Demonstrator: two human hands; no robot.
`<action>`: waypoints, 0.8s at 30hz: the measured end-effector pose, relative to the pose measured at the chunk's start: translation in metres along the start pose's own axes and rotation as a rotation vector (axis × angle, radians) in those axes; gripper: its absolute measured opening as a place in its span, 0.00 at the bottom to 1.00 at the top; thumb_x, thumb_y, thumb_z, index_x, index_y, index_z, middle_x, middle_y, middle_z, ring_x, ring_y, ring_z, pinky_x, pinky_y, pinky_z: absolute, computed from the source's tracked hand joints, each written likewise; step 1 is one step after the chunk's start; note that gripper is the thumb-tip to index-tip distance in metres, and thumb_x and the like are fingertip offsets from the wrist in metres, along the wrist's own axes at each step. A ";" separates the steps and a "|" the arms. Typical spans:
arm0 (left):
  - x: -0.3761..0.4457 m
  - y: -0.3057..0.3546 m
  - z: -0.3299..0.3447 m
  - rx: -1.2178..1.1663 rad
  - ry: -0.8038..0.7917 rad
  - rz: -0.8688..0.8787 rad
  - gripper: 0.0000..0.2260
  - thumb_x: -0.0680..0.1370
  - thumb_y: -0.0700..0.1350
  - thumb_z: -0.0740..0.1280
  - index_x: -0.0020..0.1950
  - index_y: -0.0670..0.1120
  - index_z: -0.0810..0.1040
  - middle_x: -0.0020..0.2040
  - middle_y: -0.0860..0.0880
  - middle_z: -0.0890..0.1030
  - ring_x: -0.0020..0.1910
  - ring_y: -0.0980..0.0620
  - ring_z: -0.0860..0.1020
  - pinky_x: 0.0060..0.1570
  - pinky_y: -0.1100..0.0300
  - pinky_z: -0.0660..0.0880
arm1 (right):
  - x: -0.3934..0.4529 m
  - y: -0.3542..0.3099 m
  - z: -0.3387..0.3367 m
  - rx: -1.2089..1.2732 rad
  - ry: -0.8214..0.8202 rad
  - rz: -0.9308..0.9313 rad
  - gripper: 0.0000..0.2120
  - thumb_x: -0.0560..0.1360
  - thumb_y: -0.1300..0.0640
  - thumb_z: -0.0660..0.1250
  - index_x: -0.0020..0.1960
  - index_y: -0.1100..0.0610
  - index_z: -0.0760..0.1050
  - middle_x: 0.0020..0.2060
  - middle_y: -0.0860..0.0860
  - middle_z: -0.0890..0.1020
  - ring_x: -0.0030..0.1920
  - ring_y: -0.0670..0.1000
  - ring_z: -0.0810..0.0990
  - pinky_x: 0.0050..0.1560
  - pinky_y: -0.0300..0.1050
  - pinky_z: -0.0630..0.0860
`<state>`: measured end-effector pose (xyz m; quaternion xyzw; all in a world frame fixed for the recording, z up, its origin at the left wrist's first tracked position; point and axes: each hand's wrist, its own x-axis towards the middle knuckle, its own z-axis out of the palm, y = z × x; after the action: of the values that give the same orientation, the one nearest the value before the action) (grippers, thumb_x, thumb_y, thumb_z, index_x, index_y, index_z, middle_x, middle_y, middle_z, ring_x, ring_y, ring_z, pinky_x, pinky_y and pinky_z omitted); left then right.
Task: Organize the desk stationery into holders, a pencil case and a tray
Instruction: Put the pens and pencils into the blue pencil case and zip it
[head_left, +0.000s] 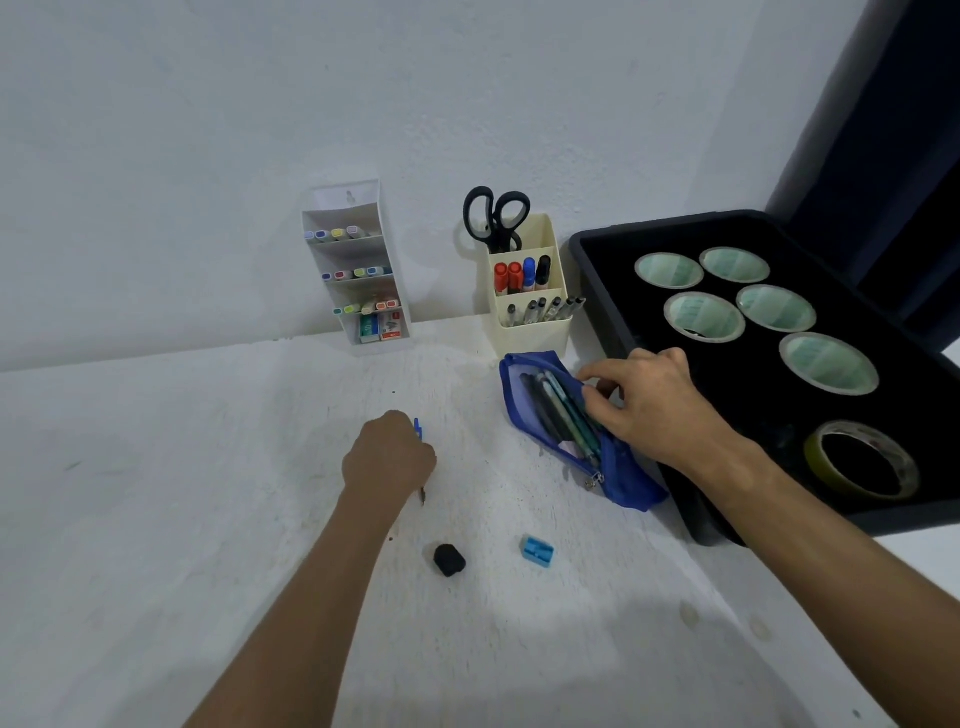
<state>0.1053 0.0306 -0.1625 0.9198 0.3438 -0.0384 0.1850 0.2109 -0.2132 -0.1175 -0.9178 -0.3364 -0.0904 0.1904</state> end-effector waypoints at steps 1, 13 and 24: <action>0.000 0.000 0.000 -0.013 -0.003 -0.001 0.15 0.75 0.42 0.65 0.33 0.46 0.63 0.32 0.50 0.68 0.28 0.55 0.66 0.26 0.62 0.61 | 0.000 -0.001 0.000 -0.001 0.000 0.000 0.12 0.77 0.50 0.61 0.58 0.48 0.78 0.39 0.47 0.81 0.46 0.48 0.72 0.55 0.46 0.59; -0.016 0.085 -0.023 -0.597 -0.230 0.095 0.08 0.72 0.45 0.69 0.42 0.40 0.82 0.35 0.46 0.84 0.32 0.52 0.82 0.30 0.62 0.75 | -0.001 0.000 0.001 0.029 0.022 -0.003 0.12 0.78 0.52 0.61 0.58 0.48 0.78 0.35 0.44 0.78 0.43 0.46 0.70 0.51 0.43 0.56; -0.004 0.132 0.001 -0.717 -0.310 -0.038 0.03 0.73 0.41 0.69 0.42 0.41 0.80 0.35 0.47 0.82 0.31 0.52 0.79 0.32 0.60 0.75 | 0.000 0.000 0.000 0.033 0.048 -0.008 0.11 0.78 0.52 0.62 0.58 0.49 0.78 0.38 0.47 0.82 0.43 0.46 0.70 0.52 0.42 0.56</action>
<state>0.1878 -0.0634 -0.1210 0.7736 0.3206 -0.0580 0.5436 0.2110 -0.2136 -0.1178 -0.9107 -0.3370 -0.1078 0.2132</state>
